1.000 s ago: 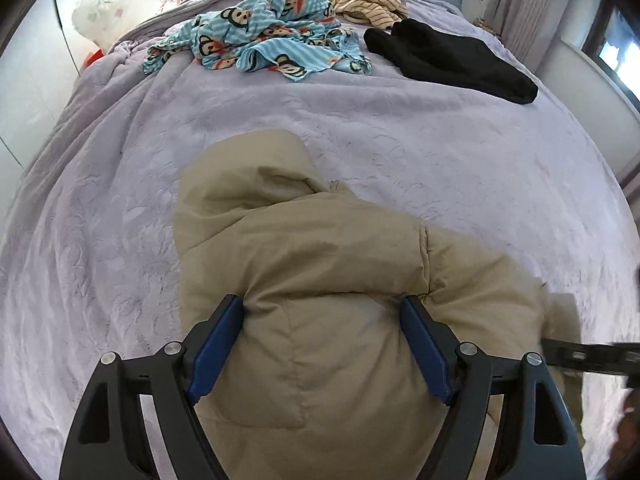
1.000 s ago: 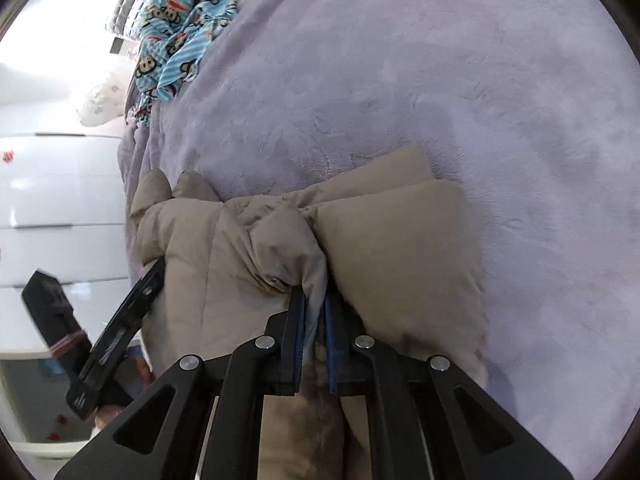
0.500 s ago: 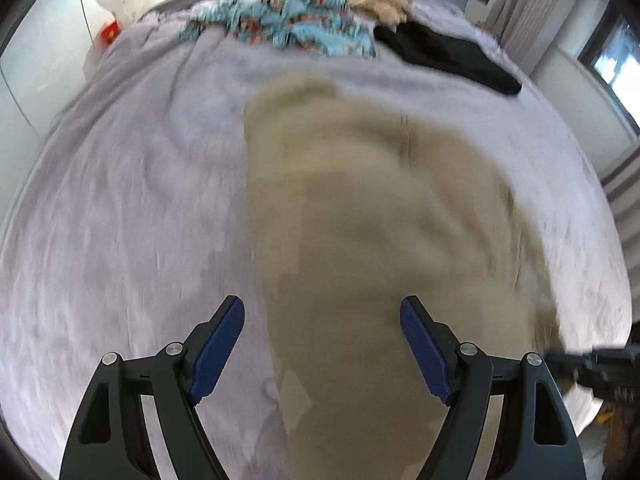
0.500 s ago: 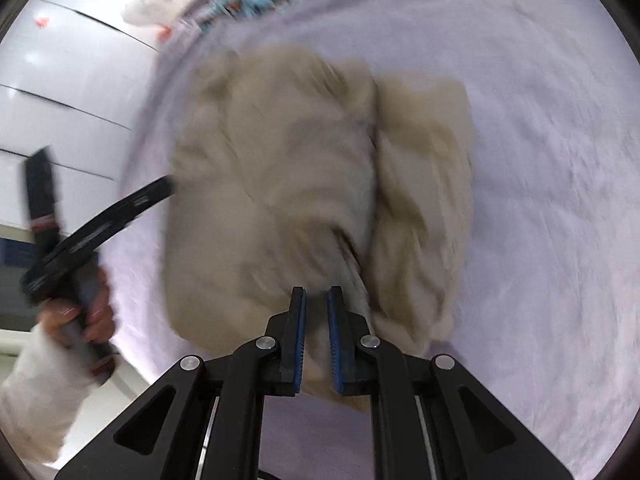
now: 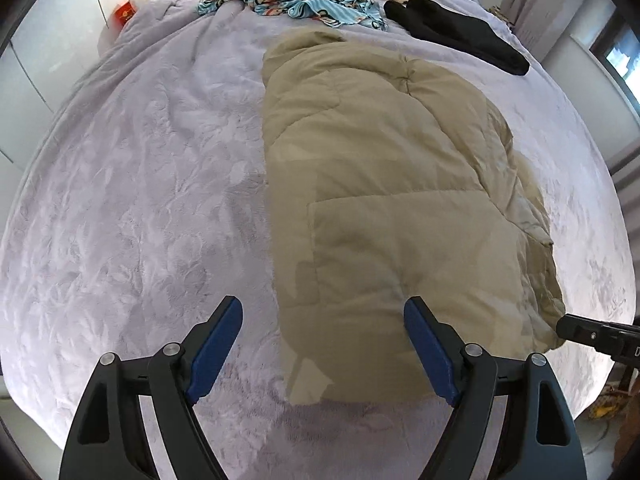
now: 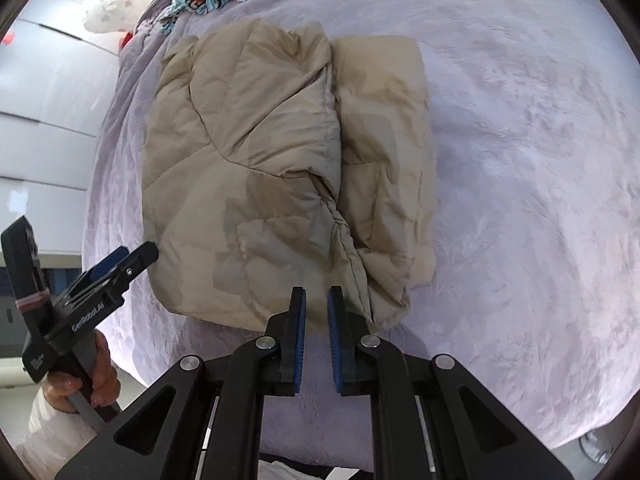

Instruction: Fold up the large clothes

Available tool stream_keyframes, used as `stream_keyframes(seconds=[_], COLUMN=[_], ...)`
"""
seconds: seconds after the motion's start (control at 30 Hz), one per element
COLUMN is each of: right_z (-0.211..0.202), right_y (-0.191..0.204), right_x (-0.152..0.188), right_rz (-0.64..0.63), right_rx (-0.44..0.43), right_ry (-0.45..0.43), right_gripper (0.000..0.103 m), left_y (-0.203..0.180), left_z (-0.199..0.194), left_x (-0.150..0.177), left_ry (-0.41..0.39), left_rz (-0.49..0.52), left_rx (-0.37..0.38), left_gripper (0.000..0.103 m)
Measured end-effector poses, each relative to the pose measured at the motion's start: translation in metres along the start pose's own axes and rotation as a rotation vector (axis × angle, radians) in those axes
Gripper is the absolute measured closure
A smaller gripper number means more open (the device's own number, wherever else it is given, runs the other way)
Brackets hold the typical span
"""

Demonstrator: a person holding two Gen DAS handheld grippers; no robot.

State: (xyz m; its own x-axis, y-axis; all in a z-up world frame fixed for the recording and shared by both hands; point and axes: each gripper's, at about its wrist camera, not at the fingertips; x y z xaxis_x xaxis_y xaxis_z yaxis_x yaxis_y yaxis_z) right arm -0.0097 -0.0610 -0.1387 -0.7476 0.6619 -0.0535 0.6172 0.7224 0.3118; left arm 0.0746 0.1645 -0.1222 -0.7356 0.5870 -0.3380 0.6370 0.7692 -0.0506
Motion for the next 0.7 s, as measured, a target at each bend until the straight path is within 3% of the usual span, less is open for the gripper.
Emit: stream_keyframes(seconds=[0.53,0.57,0.63,0.7], right_z=[-0.006,-0.007,-0.011,-0.014], right_y=[-0.004,-0.006,-0.008,-0.011], right_x=[0.003,0.003,0.003,0.002], right_rz=[0.015,0.017,0.016,0.017], right_rx=[-0.029,-0.030,-0.038,-0.043], right_ry=[-0.002,-0.002,-0.009,-0.018], right_gripper=[0.090,0.090,0.090,0.090], left_y=[-0.009,-0.011,-0.014,-0.019], left_z=[-0.016,-0.018,-0.020,-0.024], left_x=[0.012,0.012,0.013,0.013], left_ry=[0.011,0.010,0.009,-0.004], left_rz=[-0.027,-0.035,-0.038,-0.032], left_rx=[-0.071,-0.069,-0.069,-0.087], left_gripper=[0.019,0.017,0.000,0.000])
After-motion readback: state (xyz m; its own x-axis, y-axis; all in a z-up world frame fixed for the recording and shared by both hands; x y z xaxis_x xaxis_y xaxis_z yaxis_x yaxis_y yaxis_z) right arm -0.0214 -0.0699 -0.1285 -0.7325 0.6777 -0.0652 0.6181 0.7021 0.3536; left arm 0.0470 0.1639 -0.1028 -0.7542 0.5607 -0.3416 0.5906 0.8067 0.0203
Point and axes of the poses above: each gripper's, at about its wrist camera, not at the fingertips, and z roughly the way its jaws point, y to its left, x to its underside, and after that the axes turned 9 degrees about z, right-handed
